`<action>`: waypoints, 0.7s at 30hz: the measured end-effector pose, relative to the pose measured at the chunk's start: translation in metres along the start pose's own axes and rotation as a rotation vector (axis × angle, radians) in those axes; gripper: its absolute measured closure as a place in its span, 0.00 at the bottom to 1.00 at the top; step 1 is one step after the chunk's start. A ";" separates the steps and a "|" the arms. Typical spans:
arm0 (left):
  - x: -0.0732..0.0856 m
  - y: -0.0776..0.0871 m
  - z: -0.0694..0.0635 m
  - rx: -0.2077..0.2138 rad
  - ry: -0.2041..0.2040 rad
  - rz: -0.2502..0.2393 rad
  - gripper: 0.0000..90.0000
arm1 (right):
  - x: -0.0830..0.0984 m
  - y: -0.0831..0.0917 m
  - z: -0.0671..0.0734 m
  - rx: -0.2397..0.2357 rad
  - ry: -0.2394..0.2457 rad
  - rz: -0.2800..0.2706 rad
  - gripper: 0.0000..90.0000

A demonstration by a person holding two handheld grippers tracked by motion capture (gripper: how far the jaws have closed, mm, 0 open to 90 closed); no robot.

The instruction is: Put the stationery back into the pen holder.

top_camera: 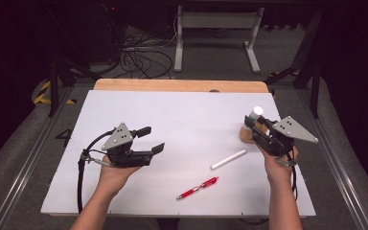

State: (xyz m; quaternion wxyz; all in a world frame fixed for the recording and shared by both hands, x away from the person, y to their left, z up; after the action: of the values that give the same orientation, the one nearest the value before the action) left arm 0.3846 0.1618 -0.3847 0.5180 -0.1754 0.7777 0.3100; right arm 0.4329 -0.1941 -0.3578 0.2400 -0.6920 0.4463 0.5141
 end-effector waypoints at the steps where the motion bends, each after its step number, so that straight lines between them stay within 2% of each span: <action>1: 0.001 0.001 0.001 -0.003 -0.001 0.001 0.31 | 0.000 0.000 -0.002 0.007 0.004 0.003 0.73; 11: 0.006 0.010 0.005 -0.034 -0.010 -0.003 0.30 | 0.006 -0.004 -0.017 0.083 0.005 0.025 0.73; 18: 0.007 0.011 0.007 -0.040 -0.017 0.004 0.30 | 0.015 -0.007 -0.032 0.157 0.015 0.044 0.73; 21: 0.008 0.012 0.007 -0.044 -0.015 0.003 0.30 | 0.019 -0.010 -0.036 0.171 0.002 0.043 0.73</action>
State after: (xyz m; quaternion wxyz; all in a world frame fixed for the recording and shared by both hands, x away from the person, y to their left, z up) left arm 0.3794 0.1758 -0.3899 0.5193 -0.1833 0.7671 0.3293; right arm 0.4608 -0.2252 -0.3642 0.2870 -0.6597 0.5034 0.4785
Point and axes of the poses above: each handheld gripper's, and its own axes: y roughly backward along the jaws, x roughly out of its underside, z roughly to its left, the point moved 6 cm from there along -y, roughly forward along the jaws, and after that the axes turned 15 degrees about y, right-handed, at the moved point
